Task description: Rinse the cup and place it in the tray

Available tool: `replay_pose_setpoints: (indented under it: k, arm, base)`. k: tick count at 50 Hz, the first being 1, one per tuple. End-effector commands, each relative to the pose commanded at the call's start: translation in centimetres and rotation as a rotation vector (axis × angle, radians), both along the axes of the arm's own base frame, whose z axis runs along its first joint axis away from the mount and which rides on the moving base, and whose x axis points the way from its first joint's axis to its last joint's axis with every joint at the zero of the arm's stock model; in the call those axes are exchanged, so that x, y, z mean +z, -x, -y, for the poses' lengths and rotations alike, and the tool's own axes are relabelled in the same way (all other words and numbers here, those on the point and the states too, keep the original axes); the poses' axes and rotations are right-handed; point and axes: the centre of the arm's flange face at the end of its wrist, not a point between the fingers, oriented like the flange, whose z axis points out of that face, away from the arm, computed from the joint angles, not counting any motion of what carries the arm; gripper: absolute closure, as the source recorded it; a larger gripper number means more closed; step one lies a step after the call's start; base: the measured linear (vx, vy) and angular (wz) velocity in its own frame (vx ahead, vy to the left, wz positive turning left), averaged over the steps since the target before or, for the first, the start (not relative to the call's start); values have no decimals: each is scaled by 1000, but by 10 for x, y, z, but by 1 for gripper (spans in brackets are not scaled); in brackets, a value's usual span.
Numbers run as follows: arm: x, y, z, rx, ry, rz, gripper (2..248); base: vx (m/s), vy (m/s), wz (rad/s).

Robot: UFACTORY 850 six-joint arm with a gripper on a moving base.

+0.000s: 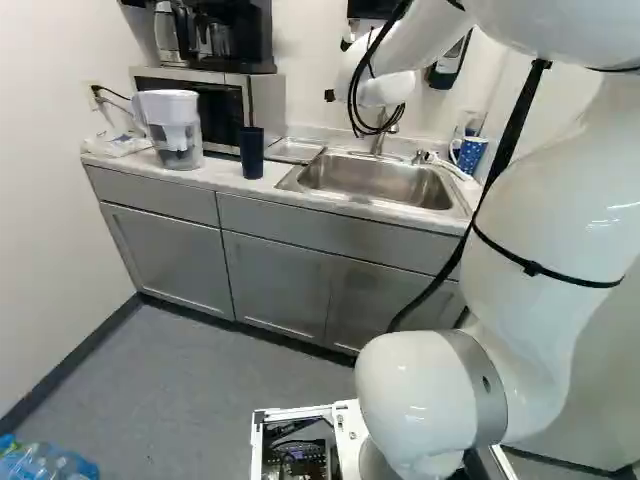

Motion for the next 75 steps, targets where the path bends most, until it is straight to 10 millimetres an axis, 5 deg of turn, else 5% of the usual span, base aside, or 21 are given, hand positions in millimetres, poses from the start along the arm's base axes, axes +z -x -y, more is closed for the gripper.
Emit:
replay_pose_setpoints:
  k: [75]
  arm:
    - [-1, -1, 12, -21, 0, -8, 3]
  base:
    - [21, -23, 19]
